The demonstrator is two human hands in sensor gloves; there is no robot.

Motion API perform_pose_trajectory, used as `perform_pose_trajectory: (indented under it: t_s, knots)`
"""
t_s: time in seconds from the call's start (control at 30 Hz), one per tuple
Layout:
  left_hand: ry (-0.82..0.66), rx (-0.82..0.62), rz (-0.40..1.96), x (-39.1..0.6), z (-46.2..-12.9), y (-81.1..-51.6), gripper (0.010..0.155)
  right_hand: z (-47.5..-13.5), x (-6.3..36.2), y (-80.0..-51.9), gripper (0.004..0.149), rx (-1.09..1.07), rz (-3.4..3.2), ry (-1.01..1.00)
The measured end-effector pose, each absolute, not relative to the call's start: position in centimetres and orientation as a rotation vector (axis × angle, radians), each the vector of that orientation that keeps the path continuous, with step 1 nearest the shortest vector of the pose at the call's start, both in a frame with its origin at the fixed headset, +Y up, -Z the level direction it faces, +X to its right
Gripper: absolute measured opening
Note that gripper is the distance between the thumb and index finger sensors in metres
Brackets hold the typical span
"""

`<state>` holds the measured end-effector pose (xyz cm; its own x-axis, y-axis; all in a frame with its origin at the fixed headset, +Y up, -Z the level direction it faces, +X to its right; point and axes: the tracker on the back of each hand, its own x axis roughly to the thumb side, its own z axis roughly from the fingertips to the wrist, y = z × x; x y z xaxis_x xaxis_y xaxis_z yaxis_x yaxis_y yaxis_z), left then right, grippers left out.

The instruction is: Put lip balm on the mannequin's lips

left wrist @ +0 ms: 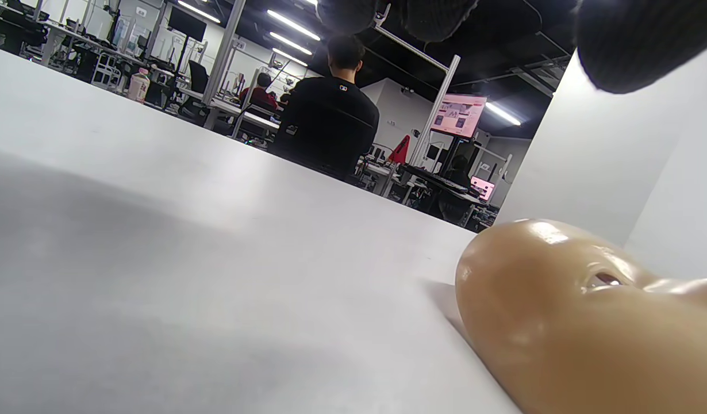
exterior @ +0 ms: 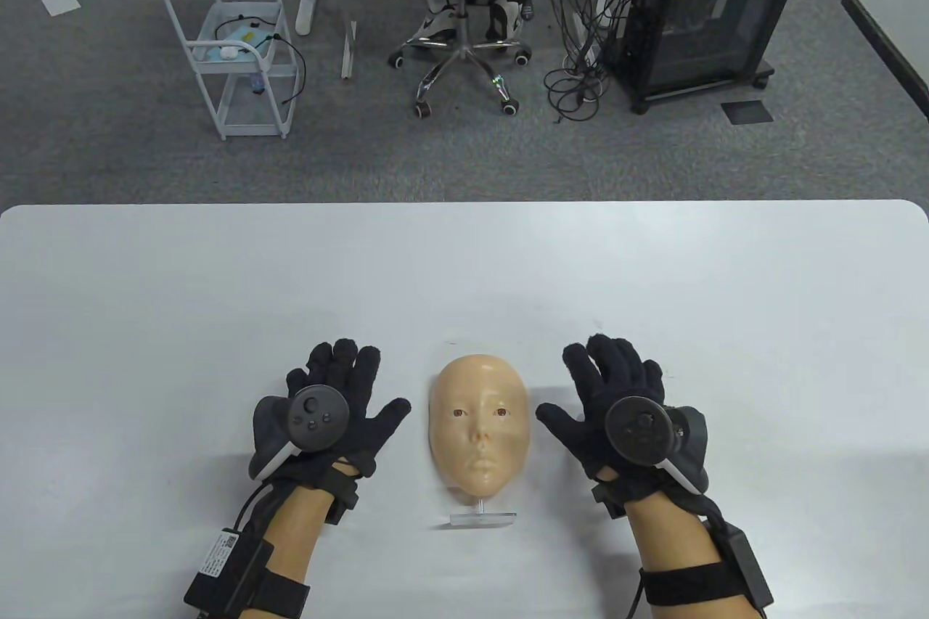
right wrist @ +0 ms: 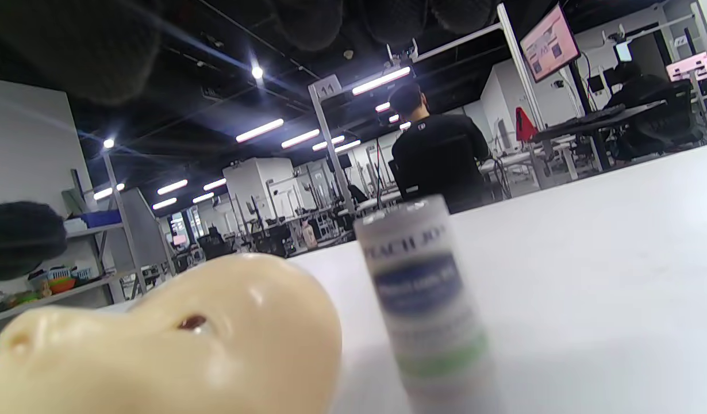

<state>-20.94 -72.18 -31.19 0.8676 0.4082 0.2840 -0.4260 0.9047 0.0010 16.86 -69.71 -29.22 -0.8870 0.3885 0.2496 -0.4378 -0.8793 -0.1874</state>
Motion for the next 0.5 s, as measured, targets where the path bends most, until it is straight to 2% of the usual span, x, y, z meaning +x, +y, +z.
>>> perform_pose_trajectory:
  t_s: [0.5]
  knots:
    - [-0.296, 0.060, 0.420, -20.66, -31.17, -72.17, 0.085, -29.45, 16.57, -70.13, 0.093, 0.286, 2.693, -0.249]
